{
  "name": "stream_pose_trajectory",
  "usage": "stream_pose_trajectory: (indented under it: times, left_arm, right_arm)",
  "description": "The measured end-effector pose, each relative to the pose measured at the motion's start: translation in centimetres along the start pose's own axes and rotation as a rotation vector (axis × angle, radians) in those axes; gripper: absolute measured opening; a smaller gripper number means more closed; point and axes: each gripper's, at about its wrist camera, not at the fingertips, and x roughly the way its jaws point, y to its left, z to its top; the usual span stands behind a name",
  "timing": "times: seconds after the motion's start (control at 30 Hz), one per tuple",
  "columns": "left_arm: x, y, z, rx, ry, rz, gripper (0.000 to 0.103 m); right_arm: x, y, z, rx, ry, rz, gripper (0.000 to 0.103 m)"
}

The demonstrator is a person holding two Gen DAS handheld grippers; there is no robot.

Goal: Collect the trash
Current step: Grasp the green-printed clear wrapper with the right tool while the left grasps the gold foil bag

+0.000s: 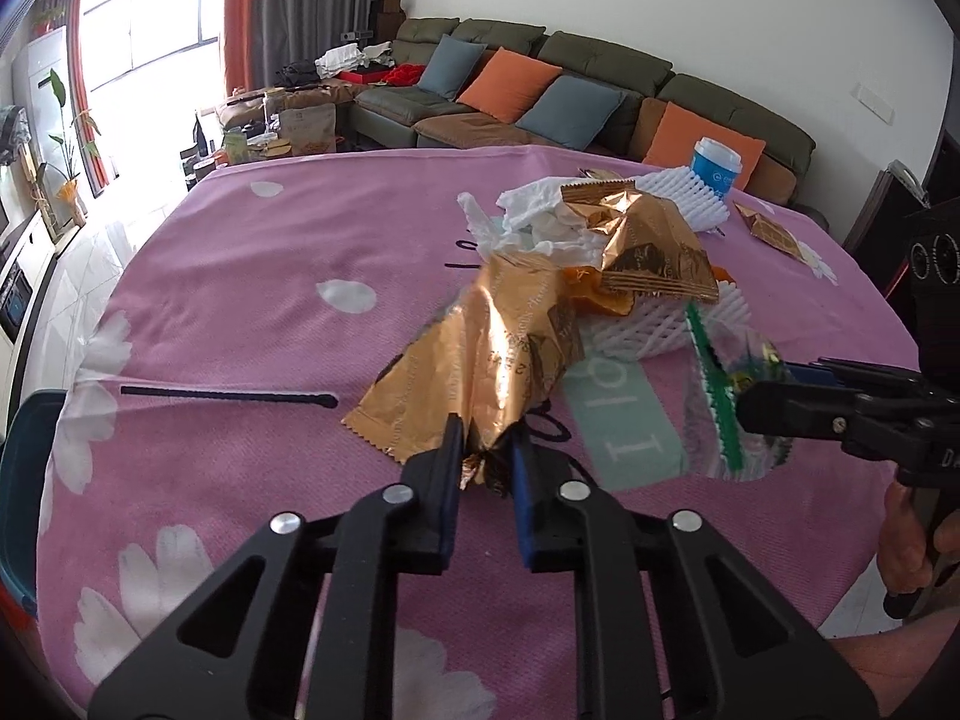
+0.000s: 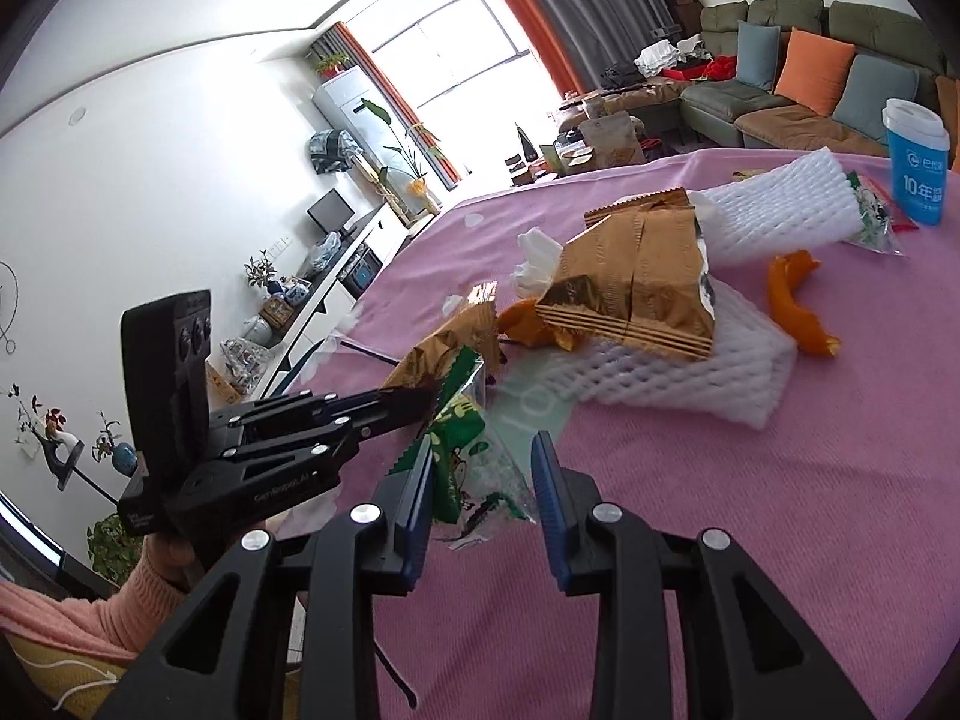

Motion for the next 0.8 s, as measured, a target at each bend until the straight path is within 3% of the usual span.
stream_pose_trajectory:
  times: [0.53, 0.8]
  left_arm:
    - [-4.4, 3.6, -1.2, -0.115, -0.073, 0.049, 0.010]
    - [-7.8, 7.7, -2.5, -0.197, -0.120, 0.131, 0.010]
  right_arm:
    - [2.6, 2.5, 2.3, -0.080, 0.007, 0.030, 0.029]
    - [5.7, 7.0, 4.1, -0.165, 0.035, 0.109, 0.029]
